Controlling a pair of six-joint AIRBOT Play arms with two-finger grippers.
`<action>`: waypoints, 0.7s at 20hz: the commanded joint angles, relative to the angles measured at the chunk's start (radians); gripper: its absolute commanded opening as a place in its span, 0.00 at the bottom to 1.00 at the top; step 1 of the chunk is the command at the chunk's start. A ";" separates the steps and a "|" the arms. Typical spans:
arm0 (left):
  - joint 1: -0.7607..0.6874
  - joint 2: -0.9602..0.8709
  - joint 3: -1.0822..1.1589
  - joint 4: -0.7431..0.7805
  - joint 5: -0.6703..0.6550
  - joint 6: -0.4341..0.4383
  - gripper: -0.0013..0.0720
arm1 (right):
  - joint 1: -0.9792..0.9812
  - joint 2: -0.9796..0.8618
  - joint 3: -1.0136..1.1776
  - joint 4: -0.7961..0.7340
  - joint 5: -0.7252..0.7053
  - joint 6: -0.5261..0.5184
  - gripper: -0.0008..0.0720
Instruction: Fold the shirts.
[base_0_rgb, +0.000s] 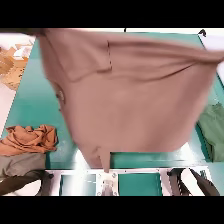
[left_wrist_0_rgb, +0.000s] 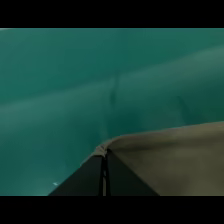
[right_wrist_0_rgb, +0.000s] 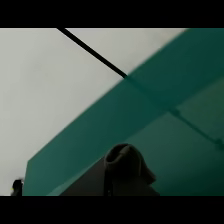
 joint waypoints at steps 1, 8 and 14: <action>0.001 -0.263 -0.022 -0.039 0.056 0.009 0.05 | 0.069 -0.317 -0.071 0.004 -0.107 -0.046 0.03; 0.014 -0.424 -0.015 -0.031 0.261 -0.049 0.05 | 0.069 -0.780 0.292 0.003 0.011 -0.045 0.03; 0.063 -0.430 0.000 -0.056 -0.023 -0.050 0.05 | 0.059 -0.789 0.441 -0.108 0.170 -0.022 0.03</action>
